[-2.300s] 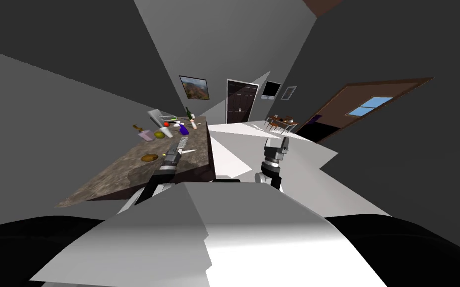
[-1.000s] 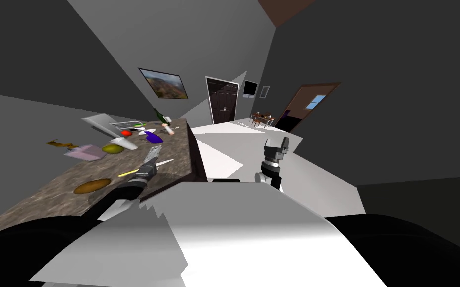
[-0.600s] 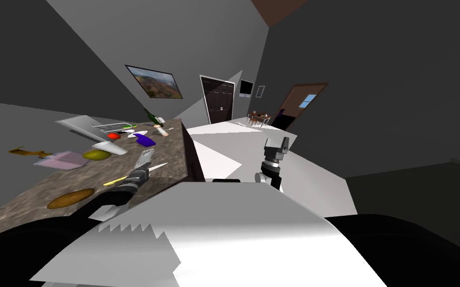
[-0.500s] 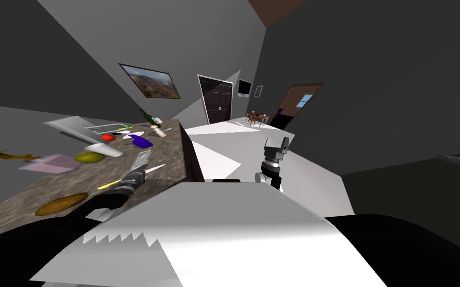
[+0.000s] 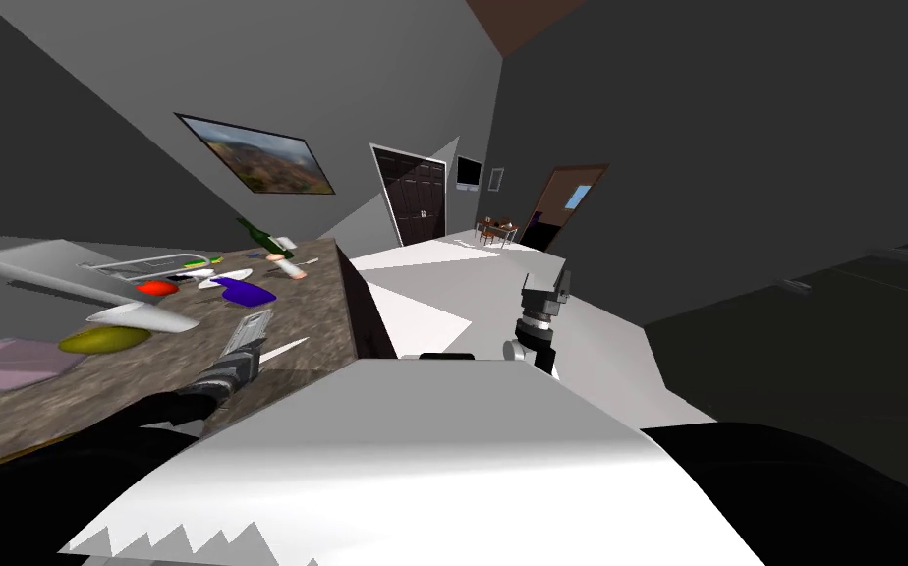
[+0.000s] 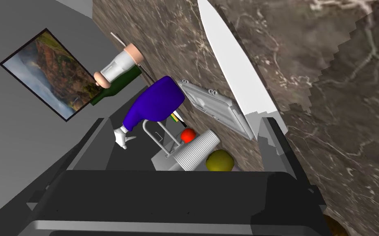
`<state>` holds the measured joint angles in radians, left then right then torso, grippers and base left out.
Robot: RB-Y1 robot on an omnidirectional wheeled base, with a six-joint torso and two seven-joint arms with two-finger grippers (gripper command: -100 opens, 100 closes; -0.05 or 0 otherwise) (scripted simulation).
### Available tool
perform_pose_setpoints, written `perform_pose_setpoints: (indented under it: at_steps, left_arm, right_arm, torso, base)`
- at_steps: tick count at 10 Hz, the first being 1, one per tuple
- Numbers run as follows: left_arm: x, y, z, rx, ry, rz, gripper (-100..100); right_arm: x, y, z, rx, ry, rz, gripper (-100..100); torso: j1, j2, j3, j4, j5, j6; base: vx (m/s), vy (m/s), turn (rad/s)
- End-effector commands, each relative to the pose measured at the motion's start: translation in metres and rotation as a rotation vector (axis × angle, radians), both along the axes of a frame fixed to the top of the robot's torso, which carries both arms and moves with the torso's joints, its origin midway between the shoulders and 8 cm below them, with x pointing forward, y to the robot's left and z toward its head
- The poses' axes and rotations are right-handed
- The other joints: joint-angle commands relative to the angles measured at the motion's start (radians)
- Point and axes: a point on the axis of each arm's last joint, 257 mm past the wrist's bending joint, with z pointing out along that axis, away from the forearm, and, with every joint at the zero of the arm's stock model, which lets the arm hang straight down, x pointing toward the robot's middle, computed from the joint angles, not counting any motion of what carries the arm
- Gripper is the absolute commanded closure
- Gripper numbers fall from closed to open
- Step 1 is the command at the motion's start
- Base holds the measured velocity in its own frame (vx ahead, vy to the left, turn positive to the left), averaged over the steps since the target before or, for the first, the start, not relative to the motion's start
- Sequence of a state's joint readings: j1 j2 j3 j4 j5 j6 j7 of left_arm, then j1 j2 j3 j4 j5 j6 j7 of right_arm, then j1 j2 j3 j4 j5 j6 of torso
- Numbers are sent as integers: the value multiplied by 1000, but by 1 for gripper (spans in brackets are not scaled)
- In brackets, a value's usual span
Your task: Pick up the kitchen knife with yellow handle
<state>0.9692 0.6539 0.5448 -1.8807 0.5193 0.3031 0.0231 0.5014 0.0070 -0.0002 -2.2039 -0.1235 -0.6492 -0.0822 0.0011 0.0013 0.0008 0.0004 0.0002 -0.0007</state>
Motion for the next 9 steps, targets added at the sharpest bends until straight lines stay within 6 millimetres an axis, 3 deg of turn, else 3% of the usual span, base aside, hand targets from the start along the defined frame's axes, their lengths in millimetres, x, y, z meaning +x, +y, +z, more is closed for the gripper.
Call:
perform_pose_setpoints:
  at_steps: [1,2,3,4,5,6,8,9]
  left_arm:
    - [-10,2,-4,-11,25,20,-100]
    - [-29,19,-5,-38,56,77,-100]
    - [-34,19,-9,-47,76,89,-100]
    - [-51,34,-8,-71,91,142,-100]
    - [-57,34,-13,-83,117,157,-100]
    - [-75,47,-13,-108,135,212,-100]
    - [-82,45,-19,-128,164,231,-100]
    - [-100,55,-19,-162,178,289,-100]
  right_arm:
    - [0,0,0,0,0,0,0]
    - [0,0,0,0,0,0,0]
    - [0,0,0,0,0,0,0]
    - [0,0,0,0,0,0,0]
    - [0,0,0,0,0,0,0]
    - [0,0,0,0,0,0,0]
    - [0,0,0,0,0,0,0]
    - [0,0,0,0,0,0,0]
  torso:
    - [0,0,0,0,0,0]
    - [0,1,0,0,0,0]
    - [0,1,0,0,0,1]
    - [0,1,0,0,0,0]
    - [1,1,0,0,0,1]
    - [1,1,0,0,0,0]
    - [2,1,1,0,0,0]
    - [0,1,1,0,0,-1]
  base:
    - [5,5,4]
    - [7,4,-212]
    - [5,15,-145]
    - [6,20,-226]
    - [4,25,-137]
    - [0,30,-217]
    - [-4,26,-58]
    - [-5,21,-213]
